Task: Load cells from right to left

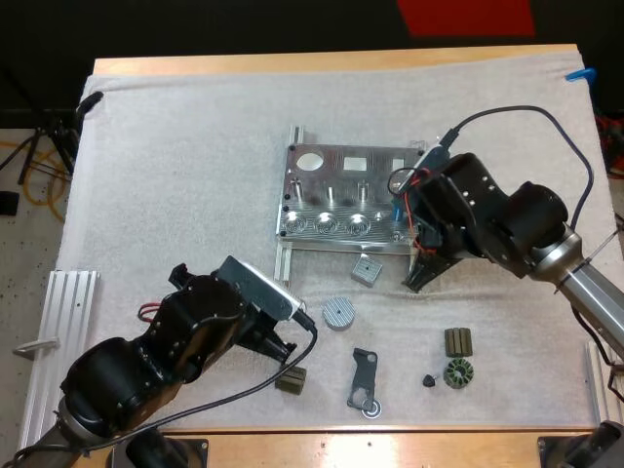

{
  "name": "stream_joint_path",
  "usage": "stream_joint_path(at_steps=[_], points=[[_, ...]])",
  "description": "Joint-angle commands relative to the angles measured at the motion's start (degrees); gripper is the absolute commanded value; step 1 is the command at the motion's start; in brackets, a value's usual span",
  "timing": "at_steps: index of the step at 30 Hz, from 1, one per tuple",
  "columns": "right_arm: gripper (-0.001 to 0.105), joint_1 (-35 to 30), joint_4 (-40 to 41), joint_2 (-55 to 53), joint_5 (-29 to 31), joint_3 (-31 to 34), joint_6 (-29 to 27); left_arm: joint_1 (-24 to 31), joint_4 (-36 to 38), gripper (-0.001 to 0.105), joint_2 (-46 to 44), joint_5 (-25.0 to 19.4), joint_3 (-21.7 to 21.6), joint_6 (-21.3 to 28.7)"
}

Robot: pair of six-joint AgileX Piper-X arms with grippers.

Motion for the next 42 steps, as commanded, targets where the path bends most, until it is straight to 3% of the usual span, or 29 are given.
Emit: stream_joint_path(at_steps=[1, 24, 42], points=[[0.001, 0.1, -0.7, 0.4, 0.3, -1.3, -0.9, 0.0, -2.0, 0.048, -0.4, -1.8, -0.1, -1.0], [0.001, 0.1, 0.7, 16.8, 0.3, -16.2, -3.4, 0.0, -2.7, 0.048, -0.4, -4.0, -0.1, 0.9], [0.001, 0.1, -2.8, 25.8, 1.8, -17.3, -8.0, 0.0, -2.7, 0.048, -0.4, -4.0, -0.1, 2.9]])
